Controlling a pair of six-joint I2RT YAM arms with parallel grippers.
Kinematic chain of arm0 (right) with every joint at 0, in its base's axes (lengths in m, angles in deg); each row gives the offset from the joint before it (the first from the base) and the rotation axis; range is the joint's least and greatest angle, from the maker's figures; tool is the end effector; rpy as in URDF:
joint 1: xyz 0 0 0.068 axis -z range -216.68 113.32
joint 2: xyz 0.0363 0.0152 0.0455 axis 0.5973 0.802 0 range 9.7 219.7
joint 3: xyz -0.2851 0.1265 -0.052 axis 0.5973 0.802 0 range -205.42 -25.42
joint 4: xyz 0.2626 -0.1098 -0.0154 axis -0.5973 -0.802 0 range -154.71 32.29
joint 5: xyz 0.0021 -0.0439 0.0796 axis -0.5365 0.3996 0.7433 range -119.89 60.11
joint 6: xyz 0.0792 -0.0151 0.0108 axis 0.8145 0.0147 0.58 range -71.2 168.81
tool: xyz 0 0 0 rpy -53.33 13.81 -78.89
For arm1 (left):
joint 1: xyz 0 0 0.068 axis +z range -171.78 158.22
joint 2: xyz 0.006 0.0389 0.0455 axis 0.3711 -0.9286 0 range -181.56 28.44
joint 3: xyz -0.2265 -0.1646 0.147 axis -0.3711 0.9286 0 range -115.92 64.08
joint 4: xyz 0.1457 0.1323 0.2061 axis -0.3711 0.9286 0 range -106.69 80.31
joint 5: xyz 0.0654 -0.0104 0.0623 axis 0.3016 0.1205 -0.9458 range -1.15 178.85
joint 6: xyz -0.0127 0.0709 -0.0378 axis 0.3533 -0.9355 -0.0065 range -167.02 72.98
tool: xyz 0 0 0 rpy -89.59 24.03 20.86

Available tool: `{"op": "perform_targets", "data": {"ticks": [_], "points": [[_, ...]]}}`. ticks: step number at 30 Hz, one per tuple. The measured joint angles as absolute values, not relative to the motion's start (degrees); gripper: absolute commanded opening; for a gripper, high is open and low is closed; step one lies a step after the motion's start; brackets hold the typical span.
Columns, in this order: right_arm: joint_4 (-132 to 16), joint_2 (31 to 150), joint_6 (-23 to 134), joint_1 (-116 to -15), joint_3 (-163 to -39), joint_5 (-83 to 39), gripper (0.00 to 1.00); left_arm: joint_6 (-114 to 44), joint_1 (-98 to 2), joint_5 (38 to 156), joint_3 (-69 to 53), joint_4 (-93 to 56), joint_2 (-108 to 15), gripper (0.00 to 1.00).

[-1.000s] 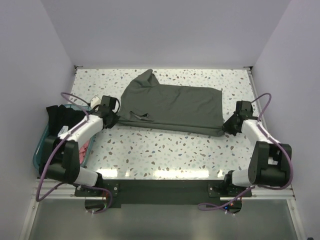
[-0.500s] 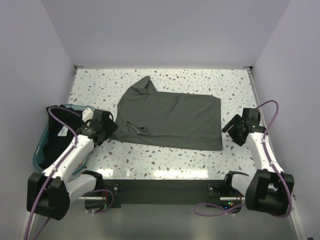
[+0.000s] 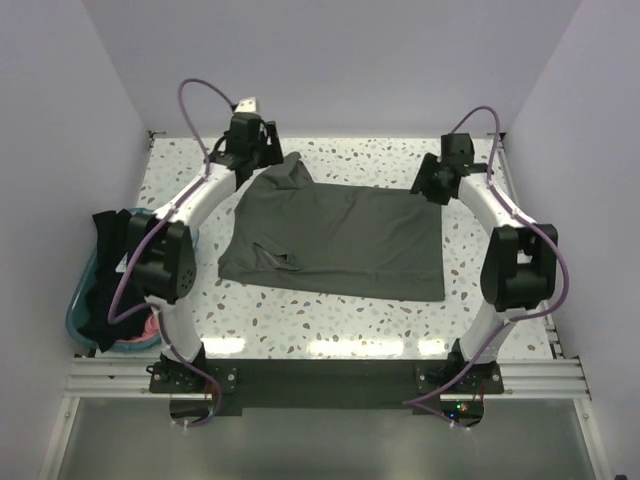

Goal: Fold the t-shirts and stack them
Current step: Fold the tshirt

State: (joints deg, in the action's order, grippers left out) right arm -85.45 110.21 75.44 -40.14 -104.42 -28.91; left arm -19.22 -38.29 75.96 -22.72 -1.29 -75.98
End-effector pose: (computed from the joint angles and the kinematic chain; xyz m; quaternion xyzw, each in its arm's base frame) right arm 0.4430 0.0279 0.2643 0.1853 0.9189 0.0981 0.3341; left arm 0.4763 -0.1248 0.3101 -0.1392 0.8638 -0.0874 0.4762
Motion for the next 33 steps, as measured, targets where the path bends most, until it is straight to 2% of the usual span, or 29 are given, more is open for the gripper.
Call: {"op": "perform_targets", "data": {"ticks": [6,13,22,28,33], "points": [[-84.64,120.64,72.64,-39.62,-111.70,-29.61,0.50,-34.04,-40.13,81.10,-39.20,-3.94,-93.64,0.83],[-82.63,124.94,70.30,-39.53,-116.95,-30.99,0.49,-43.40,-40.30,83.26,-54.92,-3.85,-108.40,0.82],[-80.71,124.94,69.06,-38.96,-118.24,-33.00,0.49,-46.26,-40.28,84.97,-56.67,-5.95,-113.03,0.73],[-79.94,125.10,69.06,-37.98,-118.24,-33.39,0.48,-45.80,-40.28,85.54,-56.64,-8.22,-114.47,0.60],[-79.51,126.50,69.06,-37.23,-118.22,-33.39,0.47,-45.04,-40.28,85.65,-56.64,-10.08,-115.15,0.55]]}}
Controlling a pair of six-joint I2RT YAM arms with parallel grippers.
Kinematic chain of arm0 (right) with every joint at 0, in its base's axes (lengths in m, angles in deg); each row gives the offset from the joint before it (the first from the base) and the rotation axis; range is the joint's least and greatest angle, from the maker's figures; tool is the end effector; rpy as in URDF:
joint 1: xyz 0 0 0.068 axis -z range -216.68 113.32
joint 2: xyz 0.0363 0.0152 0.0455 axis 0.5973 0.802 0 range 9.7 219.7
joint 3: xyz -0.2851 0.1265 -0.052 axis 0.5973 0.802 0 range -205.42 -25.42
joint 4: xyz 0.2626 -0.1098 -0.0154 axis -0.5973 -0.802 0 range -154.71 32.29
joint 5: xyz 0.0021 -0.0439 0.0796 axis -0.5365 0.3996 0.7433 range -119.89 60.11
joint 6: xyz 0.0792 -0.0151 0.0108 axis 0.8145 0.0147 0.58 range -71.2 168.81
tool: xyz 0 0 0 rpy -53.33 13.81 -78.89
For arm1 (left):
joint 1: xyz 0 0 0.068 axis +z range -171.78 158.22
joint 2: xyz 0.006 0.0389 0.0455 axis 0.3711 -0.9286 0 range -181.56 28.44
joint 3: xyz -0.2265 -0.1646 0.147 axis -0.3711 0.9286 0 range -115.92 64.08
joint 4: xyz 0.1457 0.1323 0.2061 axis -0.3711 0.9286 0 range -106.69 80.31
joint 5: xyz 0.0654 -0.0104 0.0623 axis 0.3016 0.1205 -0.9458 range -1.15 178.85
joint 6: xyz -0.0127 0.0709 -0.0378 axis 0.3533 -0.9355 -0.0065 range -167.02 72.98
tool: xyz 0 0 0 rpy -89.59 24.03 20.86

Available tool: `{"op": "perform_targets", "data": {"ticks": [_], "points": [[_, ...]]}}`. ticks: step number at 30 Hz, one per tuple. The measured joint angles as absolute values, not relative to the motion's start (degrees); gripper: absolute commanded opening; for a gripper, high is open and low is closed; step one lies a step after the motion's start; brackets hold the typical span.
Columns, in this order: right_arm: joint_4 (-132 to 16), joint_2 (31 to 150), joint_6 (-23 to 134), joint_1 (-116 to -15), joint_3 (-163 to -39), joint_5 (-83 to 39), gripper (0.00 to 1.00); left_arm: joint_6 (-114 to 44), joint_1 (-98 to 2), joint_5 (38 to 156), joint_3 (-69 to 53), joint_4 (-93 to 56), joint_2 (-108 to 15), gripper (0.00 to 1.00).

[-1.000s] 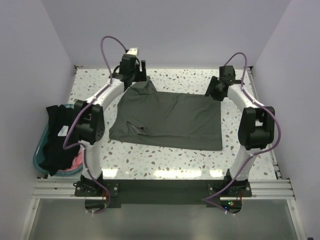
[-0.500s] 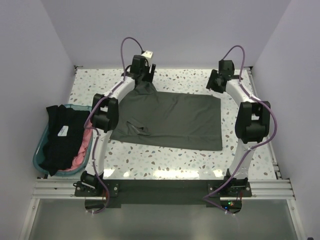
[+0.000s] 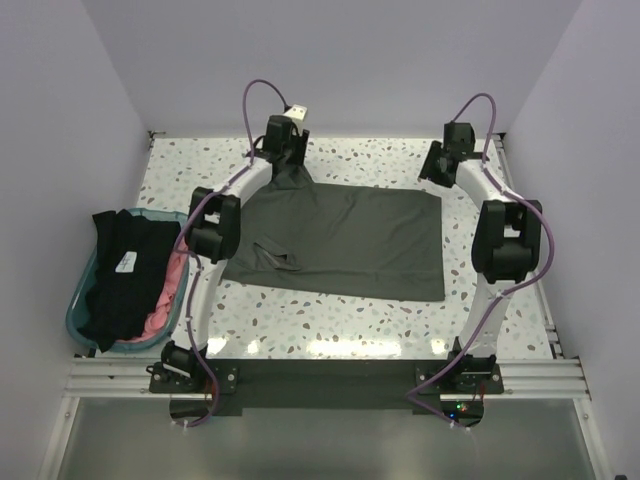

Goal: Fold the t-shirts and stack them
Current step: Fold the tshirt

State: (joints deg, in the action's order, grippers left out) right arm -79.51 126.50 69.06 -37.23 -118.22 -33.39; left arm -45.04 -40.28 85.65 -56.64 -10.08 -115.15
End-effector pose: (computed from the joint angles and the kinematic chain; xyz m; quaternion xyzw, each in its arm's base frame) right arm 0.5310 0.0007 0.2304 0.1697 0.9105 0.0401 0.3749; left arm 0.6331 -0.2077 0.1760 0.1101 0.8565 -0.0659 0.5000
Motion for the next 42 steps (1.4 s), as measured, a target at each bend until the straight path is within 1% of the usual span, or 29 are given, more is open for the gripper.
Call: {"op": "perform_targets", "data": {"ticks": [1,17,20,23,26,27,29,30,32,33,35,38,42], "points": [[-79.51,126.78,69.06,-37.10,-118.15,-33.39,0.47,-44.84,-40.26,85.65,-56.64,-10.25,-115.24,0.54],[-79.35,127.57,69.08,-35.09,-117.49,-33.46,0.47,-44.56,-40.13,85.63,-56.01,-11.46,-116.26,0.52],[-79.29,127.57,69.08,-34.85,-117.06,-33.48,0.47,-44.49,-40.06,85.63,-55.88,-11.54,-116.81,0.50],[-79.31,127.57,69.06,-34.83,-116.99,-33.48,0.47,-44.36,-39.93,85.58,-55.11,-11.65,-116.96,0.46],[-79.25,127.59,69.06,-34.79,-116.99,-33.50,0.47,-43.92,-39.78,85.36,-54.63,-12.09,-117.07,0.38],[-79.25,127.63,69.06,-34.76,-116.99,-33.50,0.47,-43.60,-39.74,85.21,-54.33,-12.77,-117.07,0.31],[-79.20,127.85,69.06,-34.72,-116.99,-33.48,0.46,-43.20,-39.69,84.99,-53.47,-13.93,-117.07,0.25],[-79.16,128.00,69.06,-34.66,-116.99,-33.48,0.46,-43.11,-39.69,84.90,-53.17,-14.47,-117.07,0.18],[-79.07,128.62,69.06,-34.48,-116.99,-33.44,0.44,-42.98,-39.69,84.53,-52.49,-15.19,-117.07,0.14],[-79.11,129.03,69.08,-34.37,-116.99,-33.44,0.43,-42.98,-39.67,84.38,-52.34,-15.48,-117.07,0.10],[-79.22,129.73,69.08,-34.24,-117.01,-33.48,0.43,-42.90,-39.67,84.14,-52.25,-15.76,-117.07,0.08],[-79.66,130.45,69.12,-34.02,-117.01,-33.81,0.43,-42.41,-39.67,83.85,-52.23,-16.72,-117.07,0.00],[-80.08,130.74,69.12,-34.02,-117.01,-34.42,0.43,-41.85,-39.67,83.35,-49.89,-18.80,-115.92,0.00]]}}
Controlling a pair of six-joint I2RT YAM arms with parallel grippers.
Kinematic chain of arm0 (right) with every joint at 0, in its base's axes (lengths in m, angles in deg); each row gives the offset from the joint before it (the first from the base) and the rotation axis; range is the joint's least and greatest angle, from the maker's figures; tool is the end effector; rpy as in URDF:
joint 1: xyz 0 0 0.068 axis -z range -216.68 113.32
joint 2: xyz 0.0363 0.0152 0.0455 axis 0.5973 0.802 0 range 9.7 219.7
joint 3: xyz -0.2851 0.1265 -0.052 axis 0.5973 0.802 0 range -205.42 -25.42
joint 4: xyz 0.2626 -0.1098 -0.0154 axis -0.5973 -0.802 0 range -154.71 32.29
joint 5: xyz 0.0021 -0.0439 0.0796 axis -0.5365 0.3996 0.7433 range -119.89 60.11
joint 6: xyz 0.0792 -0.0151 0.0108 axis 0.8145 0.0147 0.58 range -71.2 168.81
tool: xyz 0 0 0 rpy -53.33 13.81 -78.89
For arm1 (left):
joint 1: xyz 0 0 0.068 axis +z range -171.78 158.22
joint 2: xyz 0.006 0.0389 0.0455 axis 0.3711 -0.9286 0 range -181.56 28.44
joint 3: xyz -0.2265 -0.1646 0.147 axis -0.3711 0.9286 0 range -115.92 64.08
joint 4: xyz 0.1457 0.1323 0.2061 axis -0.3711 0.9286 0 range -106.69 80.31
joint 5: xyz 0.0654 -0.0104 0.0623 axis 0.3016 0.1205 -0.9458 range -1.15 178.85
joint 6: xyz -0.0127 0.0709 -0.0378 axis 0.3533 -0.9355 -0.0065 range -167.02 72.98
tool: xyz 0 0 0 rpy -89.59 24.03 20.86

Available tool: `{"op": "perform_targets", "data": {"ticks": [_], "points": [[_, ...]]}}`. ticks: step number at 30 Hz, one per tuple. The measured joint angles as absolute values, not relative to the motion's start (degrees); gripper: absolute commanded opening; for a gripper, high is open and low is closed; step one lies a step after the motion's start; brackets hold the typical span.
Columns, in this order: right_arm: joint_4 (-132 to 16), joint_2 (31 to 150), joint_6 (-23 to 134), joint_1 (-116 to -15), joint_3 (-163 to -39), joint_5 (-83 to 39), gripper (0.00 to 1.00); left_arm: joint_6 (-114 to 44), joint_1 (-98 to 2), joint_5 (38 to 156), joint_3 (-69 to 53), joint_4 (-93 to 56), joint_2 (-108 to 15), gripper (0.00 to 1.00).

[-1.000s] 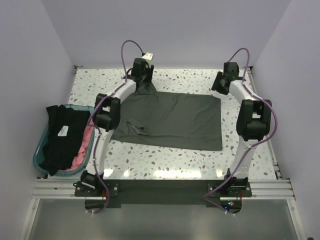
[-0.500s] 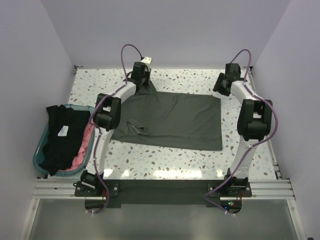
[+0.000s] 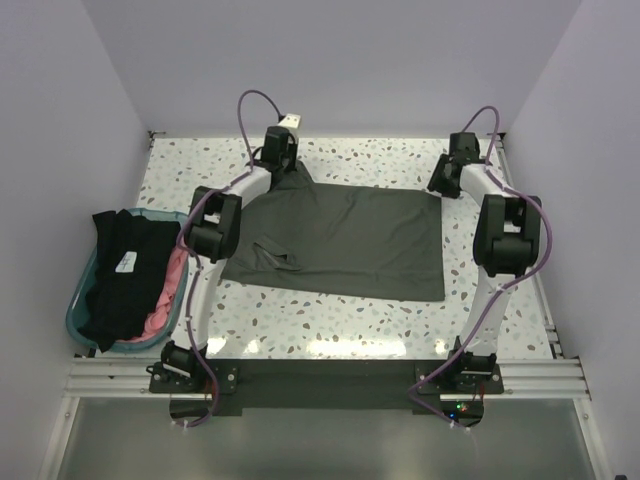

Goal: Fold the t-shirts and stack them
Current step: Fold the tshirt

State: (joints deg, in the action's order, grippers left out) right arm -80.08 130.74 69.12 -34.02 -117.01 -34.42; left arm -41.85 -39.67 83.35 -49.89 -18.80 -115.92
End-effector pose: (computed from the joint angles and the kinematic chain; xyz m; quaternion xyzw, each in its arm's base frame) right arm 0.5322 -0.0304 0.1840 0.2007 0.9228 0.0132 0.3286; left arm 0.6312 -0.1967 0.1402 0.0705 0.8549 -0.0621 0.5103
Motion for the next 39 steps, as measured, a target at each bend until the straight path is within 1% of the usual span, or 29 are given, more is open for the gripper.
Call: {"op": "perform_targets", "data": {"ticks": [5,10,13,14,16,17,20,26,29,39], "points": [[-80.40,131.92,69.34,-34.02,-117.17,-34.88,0.42,-41.65,-39.65,83.00,-48.49,-20.11,-114.30,0.00],[-80.86,133.58,69.71,-34.04,-117.41,-34.95,0.38,-41.63,-39.65,82.85,-48.34,-20.66,-112.51,0.00],[-80.88,133.62,70.06,-34.02,-117.80,-34.92,0.31,-41.63,-39.65,82.83,-47.11,-21.73,-111.02,0.00],[-80.93,133.64,70.19,-34.02,-117.89,-34.92,0.25,-41.63,-39.65,82.85,-46.81,-22.06,-110.69,0.00],[-81.02,133.75,70.37,-34.02,-118.28,-34.92,0.19,-41.63,-39.65,82.83,-46.28,-22.47,-110.17,0.00],[-81.02,133.80,70.43,-34.02,-118.41,-34.92,0.11,-41.63,-39.65,82.83,-45.89,-22.71,-109.90,0.00],[-81.04,133.84,70.74,-34.02,-118.78,-34.90,0.00,-41.63,-39.65,82.78,-44.34,-23.06,-108.83,0.00],[-80.47,133.80,71.50,-34.02,-118.65,-34.90,0.00,-41.65,-39.65,82.28,-40.47,-23.57,-105.45,0.00],[-79.57,132.72,71.90,-34.02,-116.71,-34.90,0.00,-41.58,-39.65,82.00,-37.93,-24.37,-103.19,0.00],[-74.94,121.62,73.54,-34.04,-106.57,-34.95,0.00,-38.24,-39.63,81.01,-27.01,-27.24,-94.25,0.00]]}}
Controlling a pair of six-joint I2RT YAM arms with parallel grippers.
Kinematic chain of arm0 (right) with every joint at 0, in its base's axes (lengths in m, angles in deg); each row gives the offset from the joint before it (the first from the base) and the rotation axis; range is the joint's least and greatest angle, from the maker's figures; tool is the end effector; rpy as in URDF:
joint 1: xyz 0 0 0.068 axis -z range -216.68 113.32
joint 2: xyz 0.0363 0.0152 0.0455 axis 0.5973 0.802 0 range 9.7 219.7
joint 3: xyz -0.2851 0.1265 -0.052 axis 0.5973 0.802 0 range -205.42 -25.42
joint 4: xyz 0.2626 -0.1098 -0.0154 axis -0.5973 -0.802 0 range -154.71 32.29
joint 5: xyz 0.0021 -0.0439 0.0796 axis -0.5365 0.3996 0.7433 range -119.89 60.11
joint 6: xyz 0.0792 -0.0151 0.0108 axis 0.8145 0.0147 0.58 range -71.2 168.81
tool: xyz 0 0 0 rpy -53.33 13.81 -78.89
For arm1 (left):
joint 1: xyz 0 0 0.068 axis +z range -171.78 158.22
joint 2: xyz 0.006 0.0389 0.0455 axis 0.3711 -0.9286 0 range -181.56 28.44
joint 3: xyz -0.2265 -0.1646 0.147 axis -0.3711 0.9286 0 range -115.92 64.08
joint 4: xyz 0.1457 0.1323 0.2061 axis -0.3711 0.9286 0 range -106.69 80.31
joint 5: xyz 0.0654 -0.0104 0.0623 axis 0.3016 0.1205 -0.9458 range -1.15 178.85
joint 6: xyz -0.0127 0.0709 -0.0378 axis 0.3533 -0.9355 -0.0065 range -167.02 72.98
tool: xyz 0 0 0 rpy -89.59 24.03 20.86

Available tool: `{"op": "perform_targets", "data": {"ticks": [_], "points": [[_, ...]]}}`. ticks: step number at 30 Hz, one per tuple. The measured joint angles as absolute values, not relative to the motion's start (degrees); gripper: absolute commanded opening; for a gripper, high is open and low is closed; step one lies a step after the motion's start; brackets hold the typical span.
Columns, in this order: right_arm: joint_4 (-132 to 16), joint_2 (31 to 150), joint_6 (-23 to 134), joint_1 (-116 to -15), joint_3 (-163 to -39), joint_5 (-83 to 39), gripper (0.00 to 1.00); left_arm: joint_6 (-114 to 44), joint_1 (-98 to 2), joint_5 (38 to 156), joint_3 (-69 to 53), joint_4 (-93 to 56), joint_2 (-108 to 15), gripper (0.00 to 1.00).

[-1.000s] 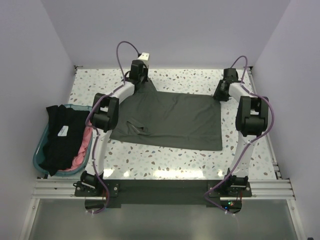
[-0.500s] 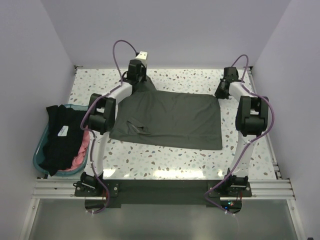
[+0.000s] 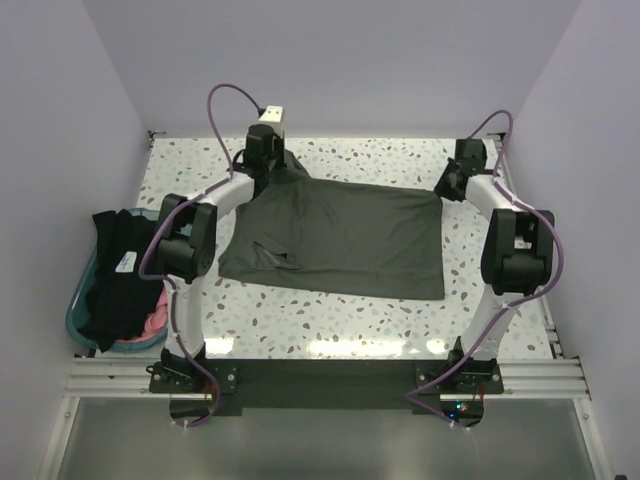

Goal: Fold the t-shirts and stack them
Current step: Fold the tshirt

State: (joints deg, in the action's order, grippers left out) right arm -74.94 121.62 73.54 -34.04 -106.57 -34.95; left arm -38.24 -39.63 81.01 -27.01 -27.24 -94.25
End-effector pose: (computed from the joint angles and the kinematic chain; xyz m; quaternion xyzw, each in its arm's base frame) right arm 0.4937 -0.0291 0.2060 0.2360 0.9025 0.0282 0.3593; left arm 0.5573 -0.1694 0.2313 0.0264 0.8229 -0.0753 0.5625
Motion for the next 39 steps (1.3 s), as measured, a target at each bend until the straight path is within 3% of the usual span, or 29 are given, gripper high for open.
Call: {"op": "perform_targets", "data": {"ticks": [26,29,30,32,34,39], "points": [[-71.92,100.60,80.22,-34.04,-80.86,-36.19,0.00,-19.18,-42.08,71.57,12.25,-29.14,-64.31,0.00],[-71.33,99.13,81.27,-34.02,-78.41,-35.03,0.23,-16.95,-42.14,70.41,14.94,-28.05,-63.11,0.32],[-71.16,98.82,81.54,-34.02,-77.56,-34.57,0.37,-16.10,-42.16,69.95,15.59,-27.54,-62.93,0.53],[-70.02,98.15,81.99,-34.02,-75.48,-33.35,0.53,-13.83,-42.16,69.17,17.50,-26.93,-62.08,0.73],[-69.45,96.88,81.95,-34.02,-73.15,-32.48,0.58,-12.36,-42.16,68.93,20.10,-26.43,-59.70,0.75],[-69.65,92.46,81.54,-34.04,-71.03,-31.49,0.58,-10.48,-42.18,68.62,23.24,-24.55,-52.57,0.72]]}}
